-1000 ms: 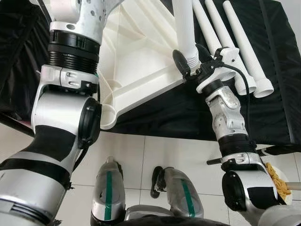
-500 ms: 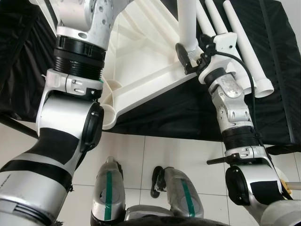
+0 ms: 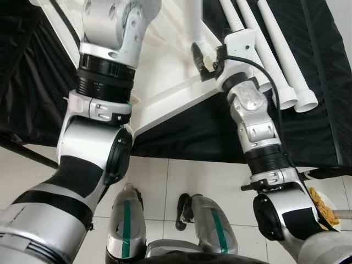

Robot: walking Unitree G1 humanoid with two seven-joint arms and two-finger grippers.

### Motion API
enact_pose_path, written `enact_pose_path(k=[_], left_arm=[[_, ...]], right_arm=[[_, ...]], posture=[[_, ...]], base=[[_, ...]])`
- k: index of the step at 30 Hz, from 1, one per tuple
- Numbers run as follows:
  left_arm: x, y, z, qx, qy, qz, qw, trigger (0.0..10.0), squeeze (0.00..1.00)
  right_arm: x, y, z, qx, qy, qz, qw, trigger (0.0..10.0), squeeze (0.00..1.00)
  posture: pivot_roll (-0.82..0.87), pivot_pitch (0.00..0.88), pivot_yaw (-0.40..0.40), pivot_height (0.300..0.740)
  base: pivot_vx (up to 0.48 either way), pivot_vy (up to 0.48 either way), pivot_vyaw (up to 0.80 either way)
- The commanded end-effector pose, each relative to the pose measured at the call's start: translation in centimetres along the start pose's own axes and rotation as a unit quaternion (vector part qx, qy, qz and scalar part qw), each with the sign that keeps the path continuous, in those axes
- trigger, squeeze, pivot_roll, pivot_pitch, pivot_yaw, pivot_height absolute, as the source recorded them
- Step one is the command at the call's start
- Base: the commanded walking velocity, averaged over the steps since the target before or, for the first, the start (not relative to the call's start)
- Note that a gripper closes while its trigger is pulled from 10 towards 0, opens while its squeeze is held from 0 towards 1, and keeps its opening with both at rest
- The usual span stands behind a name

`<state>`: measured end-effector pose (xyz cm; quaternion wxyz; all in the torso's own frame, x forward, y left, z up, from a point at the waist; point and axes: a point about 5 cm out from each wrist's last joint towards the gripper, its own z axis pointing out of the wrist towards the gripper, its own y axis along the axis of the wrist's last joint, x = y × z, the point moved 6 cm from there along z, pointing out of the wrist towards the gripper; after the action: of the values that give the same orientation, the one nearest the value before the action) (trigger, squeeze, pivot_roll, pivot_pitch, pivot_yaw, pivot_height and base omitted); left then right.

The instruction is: Building children table

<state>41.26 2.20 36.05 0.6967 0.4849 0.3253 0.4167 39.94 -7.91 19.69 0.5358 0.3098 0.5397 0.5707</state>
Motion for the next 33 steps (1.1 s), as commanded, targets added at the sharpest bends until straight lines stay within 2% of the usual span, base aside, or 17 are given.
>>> enact_pose_path(k=[1, 5, 11, 16, 25, 31, 33], left_arm=[[-0.2, 0.9, -0.1, -0.016, 0.013, 0.010, 1.000, 10.0, 0.00], [-0.2, 1.3, -0.2, -0.022, 0.020, 0.011, 0.999, 10.0, 0.00], [-0.9, 2.1, -0.3, -0.036, 0.028, -0.001, 0.999, 10.0, 0.00], [-1.2, 2.2, -0.3, -0.039, 0.025, -0.004, 0.999, 10.0, 0.00], [-2.8, 2.0, -0.6, -0.036, 0.002, -0.003, 0.999, 10.0, 0.00], [-5.1, 1.3, -1.1, -0.030, -0.018, -0.010, 0.999, 10.0, 0.00], [-5.2, 1.4, -1.2, -0.030, -0.020, -0.008, 0.999, 10.0, 0.00]], right_arm=[[-0.2, 0.0, 0.0, 0.004, -0.018, -0.008, 1.000, 10.0, 0.00], [0.1, 0.0, 0.3, 0.005, -0.033, 0.002, 0.999, 10.0, 0.00], [1.2, 0.2, 0.7, 0.002, -0.016, 0.022, 1.000, 10.0, 0.00], [1.2, 0.3, 0.9, 0.000, -0.019, 0.022, 1.000, 10.0, 0.00], [0.7, 1.0, 1.8, -0.015, -0.046, -0.001, 0.999, 10.0, 0.00], [0.5, 1.1, 2.8, -0.015, -0.058, 0.000, 0.998, 10.0, 0.00], [0.6, 1.2, 2.8, -0.016, -0.060, -0.004, 0.998, 10.0, 0.00]], posture=[[0.10, 0.065, -0.069, 0.740], [0.11, 0.066, -0.074, 0.740], [0.12, 0.061, -0.080, 0.740], [0.12, 0.056, -0.080, 0.740], [0.13, 0.043, -0.084, 0.740], [0.14, 0.033, -0.091, 0.740], [0.14, 0.031, -0.092, 0.740]], base=[[0.000, 0.000, 0.00], [0.000, 0.000, 0.00], [0.000, 0.000, 0.00], [0.000, 0.000, 0.00], [0.000, 0.000, 0.00], [0.000, 0.000, 0.00], [0.000, 0.000, 0.00]])
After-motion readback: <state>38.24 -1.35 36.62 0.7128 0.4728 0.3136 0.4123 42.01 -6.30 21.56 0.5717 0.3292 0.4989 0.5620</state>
